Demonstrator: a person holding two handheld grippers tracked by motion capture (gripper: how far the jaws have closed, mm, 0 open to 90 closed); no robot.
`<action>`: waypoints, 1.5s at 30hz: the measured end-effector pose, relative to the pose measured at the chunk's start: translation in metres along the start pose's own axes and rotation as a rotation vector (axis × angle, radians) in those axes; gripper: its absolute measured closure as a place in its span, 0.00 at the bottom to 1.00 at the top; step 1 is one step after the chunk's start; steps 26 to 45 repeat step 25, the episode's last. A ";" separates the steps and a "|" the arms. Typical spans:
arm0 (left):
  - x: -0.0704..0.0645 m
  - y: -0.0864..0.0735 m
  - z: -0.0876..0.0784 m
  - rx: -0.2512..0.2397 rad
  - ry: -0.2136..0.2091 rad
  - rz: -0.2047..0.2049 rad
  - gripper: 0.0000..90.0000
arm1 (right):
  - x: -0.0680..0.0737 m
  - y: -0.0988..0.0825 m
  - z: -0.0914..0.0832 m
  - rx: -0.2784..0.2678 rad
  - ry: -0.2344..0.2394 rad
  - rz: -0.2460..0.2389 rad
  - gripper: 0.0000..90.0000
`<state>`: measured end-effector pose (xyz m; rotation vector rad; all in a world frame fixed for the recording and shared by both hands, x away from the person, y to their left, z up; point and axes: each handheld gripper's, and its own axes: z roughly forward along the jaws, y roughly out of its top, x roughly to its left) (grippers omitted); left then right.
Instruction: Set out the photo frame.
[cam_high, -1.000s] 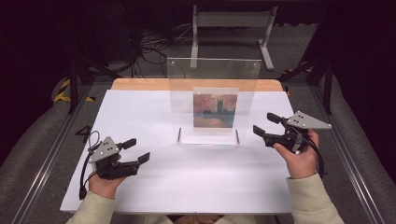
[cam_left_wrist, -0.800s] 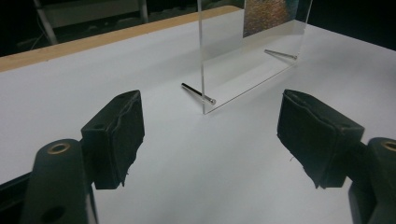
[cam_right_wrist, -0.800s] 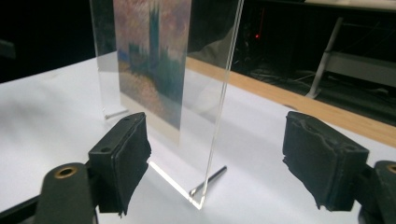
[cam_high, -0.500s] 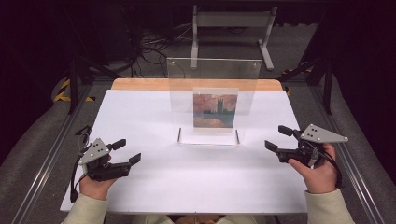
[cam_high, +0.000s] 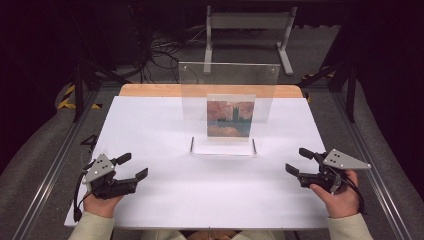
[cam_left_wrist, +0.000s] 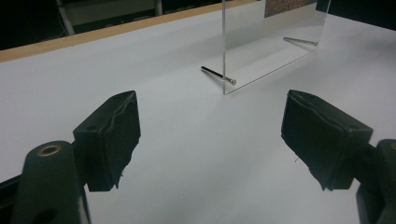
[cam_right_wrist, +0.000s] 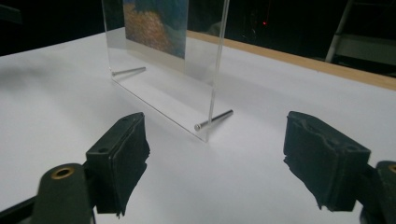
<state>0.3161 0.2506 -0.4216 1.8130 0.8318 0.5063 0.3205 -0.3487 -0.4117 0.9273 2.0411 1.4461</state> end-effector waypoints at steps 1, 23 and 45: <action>0.000 0.000 0.000 0.000 0.000 0.000 0.22 | 0.000 0.000 0.000 0.000 0.000 0.000 0.24; 0.002 -0.013 0.015 0.009 -0.027 -0.004 0.22 | -0.006 -0.038 0.014 0.031 -0.006 0.015 0.20; 0.002 -0.013 0.016 0.012 -0.027 -0.005 0.22 | -0.006 -0.037 0.013 0.026 -0.005 0.022 0.20</action>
